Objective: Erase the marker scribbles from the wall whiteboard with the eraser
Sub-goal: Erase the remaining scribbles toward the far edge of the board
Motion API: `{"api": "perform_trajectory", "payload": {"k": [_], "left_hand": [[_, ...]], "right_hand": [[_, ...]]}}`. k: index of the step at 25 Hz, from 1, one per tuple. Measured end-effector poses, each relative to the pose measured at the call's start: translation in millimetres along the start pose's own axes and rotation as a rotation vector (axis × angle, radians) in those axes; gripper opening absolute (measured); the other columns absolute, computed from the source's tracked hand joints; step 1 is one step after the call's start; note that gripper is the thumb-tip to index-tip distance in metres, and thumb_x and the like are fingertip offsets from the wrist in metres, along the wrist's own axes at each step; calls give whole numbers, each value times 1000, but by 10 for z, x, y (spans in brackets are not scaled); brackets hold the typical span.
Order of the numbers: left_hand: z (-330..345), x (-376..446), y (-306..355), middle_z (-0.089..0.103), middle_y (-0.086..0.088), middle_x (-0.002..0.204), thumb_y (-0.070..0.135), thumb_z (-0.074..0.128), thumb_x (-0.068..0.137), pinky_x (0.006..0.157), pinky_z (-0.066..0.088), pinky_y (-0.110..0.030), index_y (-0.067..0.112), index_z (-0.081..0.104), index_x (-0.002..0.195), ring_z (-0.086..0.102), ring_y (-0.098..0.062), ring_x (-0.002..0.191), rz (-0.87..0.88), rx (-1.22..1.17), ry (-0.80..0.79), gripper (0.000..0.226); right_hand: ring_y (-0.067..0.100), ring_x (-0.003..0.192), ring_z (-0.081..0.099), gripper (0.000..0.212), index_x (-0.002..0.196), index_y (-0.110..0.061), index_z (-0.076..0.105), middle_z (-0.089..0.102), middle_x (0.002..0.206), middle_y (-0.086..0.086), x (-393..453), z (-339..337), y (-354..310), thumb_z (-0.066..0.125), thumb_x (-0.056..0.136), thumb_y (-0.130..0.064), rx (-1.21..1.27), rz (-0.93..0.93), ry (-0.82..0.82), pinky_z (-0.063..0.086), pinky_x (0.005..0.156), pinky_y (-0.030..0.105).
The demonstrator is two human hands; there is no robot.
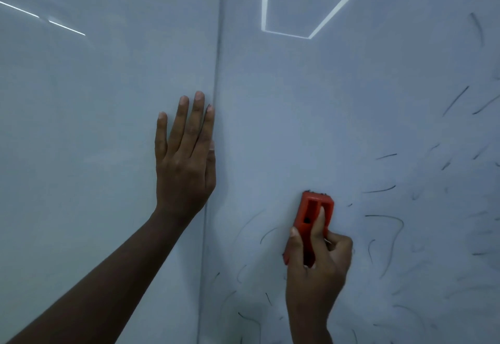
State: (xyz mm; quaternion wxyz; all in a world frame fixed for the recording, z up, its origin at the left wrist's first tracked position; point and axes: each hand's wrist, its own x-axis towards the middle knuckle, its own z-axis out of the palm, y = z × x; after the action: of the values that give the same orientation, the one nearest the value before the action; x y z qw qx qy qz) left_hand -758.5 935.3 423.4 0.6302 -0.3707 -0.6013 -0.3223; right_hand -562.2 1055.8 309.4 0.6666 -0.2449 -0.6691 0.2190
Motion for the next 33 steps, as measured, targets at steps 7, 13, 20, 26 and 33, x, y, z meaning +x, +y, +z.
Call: {"api": "perform_trajectory", "payload": {"k": [7,13,20,26,33], "left_hand": [[-4,-261,60,29,-16,173,9,42,112,131,19,-61,3,33,165,24,-35,162,-15,-4,-21,54],[-83,-605,-46,28,-16,173,15,42,112,131,19,-59,1,31,165,26,-36,161,60,26,-69,55],[-117,-1116,-65,22,-13,176,19,39,113,131,17,-58,2,29,166,24,-35,162,45,60,-104,56],[-116,-1341,81,12,-9,178,21,36,113,132,11,-58,4,22,168,15,-32,165,-28,55,-120,59],[-112,-1442,98,9,-9,179,21,36,113,132,11,-59,2,21,168,12,-32,165,-30,56,-127,59]], "right_hand": [[19,87,48,49,144,-34,60,55,103,2,-559,294,-137,62,96,-43,-228,-391,-315,45,70,32],[18,85,50,48,142,-45,58,54,101,-3,-574,208,51,64,95,-50,-254,-426,-330,49,65,31],[7,79,52,63,144,-33,56,42,93,-7,-386,-210,631,82,86,-27,-71,100,62,51,73,15],[9,85,52,59,144,-25,57,42,93,-3,-628,-111,569,79,89,-24,39,234,83,59,76,38],[19,84,48,51,144,-37,58,50,98,0,-1298,276,323,66,95,-48,-226,-228,-376,47,62,32]]}}
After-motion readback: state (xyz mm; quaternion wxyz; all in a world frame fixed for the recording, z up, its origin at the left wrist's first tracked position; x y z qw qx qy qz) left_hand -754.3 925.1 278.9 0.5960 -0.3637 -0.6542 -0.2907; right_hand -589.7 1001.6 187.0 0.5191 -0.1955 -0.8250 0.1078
